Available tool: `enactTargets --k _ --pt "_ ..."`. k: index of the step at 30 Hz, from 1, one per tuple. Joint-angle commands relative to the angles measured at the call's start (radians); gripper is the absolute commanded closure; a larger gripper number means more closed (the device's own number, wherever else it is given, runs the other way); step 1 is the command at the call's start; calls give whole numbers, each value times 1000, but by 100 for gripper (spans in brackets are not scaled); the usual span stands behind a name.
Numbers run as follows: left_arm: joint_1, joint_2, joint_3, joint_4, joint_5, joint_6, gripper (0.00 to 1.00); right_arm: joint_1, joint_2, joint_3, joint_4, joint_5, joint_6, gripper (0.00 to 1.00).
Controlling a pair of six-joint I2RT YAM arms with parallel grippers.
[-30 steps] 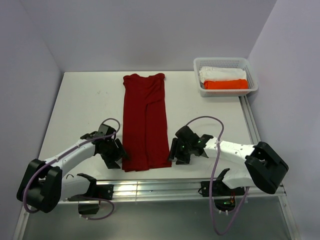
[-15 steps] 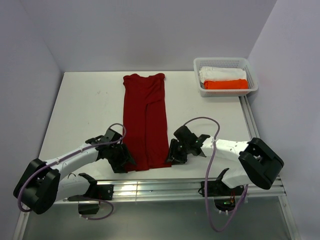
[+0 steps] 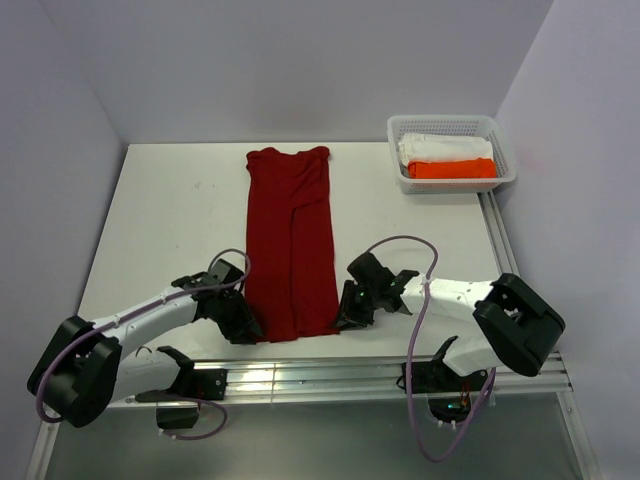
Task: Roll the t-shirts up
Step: Roll the tshirt
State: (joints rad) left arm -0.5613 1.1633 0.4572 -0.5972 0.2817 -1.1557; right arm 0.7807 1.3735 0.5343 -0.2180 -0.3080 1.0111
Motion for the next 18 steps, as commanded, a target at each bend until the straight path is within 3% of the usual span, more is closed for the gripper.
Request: enactTargets --k 1,5,6,8,11,18 --pt "-2 39 4 -19 -128 24 65 -3 6 -8 -9 14 -19 69" --pt "-2 50 20 -16 -133 28 80 -3 7 -2 -11 10 -25 75" --pt "-2 52 24 -16 -131 30 90 -3 6 4 -14 9 -28 80" --pt "-2 52 34 -19 -122 30 98 -3 6 15 -30 7 -38 87" --pt "-2 59 75 -35 -105 34 100 -3 -11 47 -81 20 -51 99" --pt "4 119 169 -38 -7 31 100 -37 -30 127 -185 -26 -74 100"
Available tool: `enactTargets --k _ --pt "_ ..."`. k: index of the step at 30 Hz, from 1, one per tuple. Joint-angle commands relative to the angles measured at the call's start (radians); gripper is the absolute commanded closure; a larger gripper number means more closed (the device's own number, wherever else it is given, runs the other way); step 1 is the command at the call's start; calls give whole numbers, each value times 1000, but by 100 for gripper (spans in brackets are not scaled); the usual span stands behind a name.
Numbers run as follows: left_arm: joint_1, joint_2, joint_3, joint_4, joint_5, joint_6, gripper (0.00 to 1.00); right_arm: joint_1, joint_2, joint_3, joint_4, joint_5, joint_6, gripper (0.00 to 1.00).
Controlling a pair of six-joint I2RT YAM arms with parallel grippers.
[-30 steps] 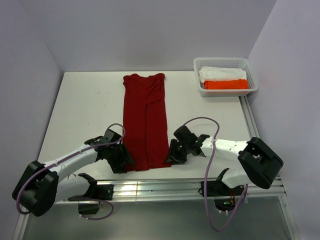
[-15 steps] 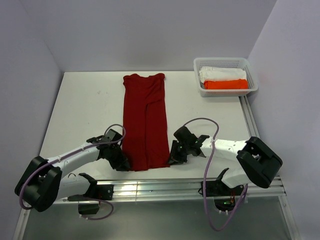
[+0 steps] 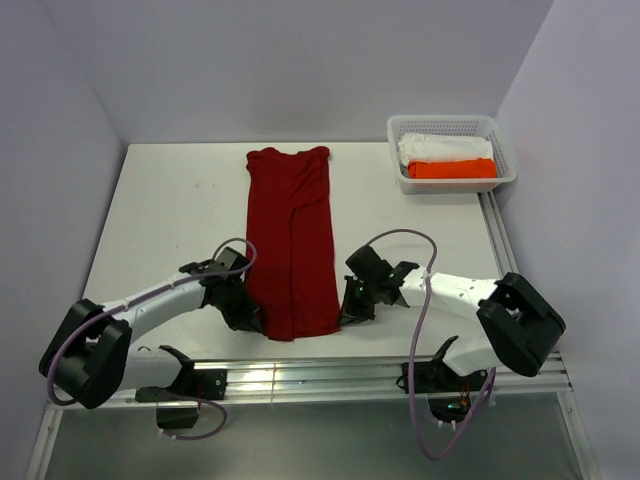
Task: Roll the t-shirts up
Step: Roll the tshirt
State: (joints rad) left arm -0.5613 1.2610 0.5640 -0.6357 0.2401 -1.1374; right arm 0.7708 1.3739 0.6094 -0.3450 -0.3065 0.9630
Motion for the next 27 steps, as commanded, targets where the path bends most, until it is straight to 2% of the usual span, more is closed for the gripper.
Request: enactTargets --k 1,6,12,27 --pt "6 28 74 -2 41 11 100 -33 -32 59 -64 -35 -30 100" --pt "21 72 166 -38 65 21 100 -76 8 163 -150 -66 -90 100" --pt "96 95 238 -77 131 39 100 -148 54 272 -213 -101 -150 100" --pt "225 227 436 -173 114 116 100 -272 241 523 -313 -151 -273 100"
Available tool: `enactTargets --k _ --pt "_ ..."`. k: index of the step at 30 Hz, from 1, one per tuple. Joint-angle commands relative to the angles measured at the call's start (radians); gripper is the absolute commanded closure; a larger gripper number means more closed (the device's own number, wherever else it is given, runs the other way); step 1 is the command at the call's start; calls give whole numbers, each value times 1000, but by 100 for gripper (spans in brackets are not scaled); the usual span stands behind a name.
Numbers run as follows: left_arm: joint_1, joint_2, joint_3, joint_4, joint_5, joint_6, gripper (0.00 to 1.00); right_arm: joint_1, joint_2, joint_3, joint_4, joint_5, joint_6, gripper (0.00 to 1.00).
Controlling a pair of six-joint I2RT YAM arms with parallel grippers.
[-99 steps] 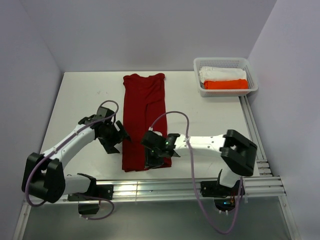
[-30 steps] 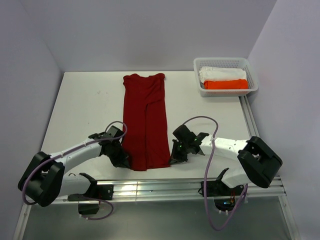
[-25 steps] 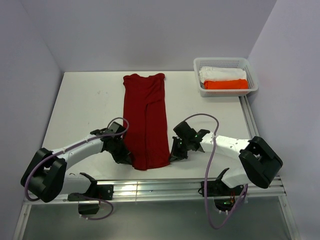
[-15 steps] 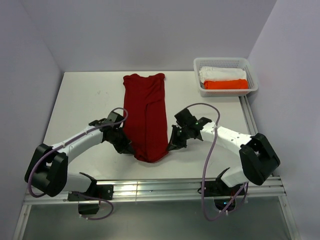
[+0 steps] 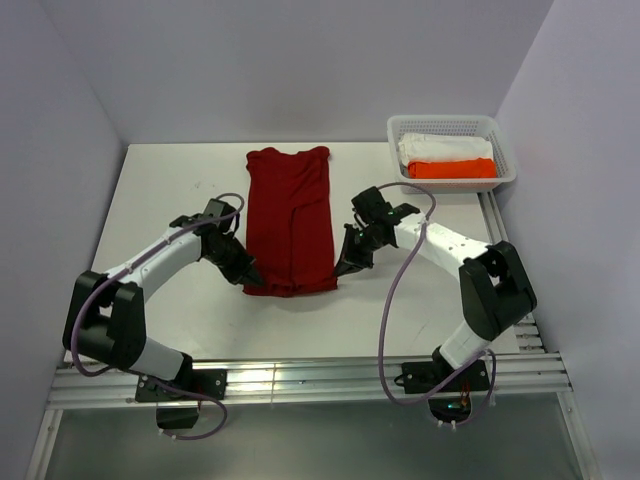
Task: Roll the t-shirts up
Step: Roll the tshirt
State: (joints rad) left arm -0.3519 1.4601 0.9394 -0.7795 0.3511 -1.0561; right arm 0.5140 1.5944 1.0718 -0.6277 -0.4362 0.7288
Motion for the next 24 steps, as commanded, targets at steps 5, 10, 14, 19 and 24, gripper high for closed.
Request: enactTargets --k 5,10,14,19,24 --pt "34 78 153 -69 -29 59 100 -34 71 114 -36 -24 -51 100" --pt "53 129 191 -70 -32 73 100 -45 119 154 -32 -30 -55 100" --pt "59 151 211 -76 -49 79 100 -49 142 172 -27 -35 -54 100" --pt "74 170 213 -63 -52 79 100 -55 176 212 -33 -33 -58 100" --pt "87 198 236 -49 -49 80 100 -63 208 249 -44 -32 -66 100"
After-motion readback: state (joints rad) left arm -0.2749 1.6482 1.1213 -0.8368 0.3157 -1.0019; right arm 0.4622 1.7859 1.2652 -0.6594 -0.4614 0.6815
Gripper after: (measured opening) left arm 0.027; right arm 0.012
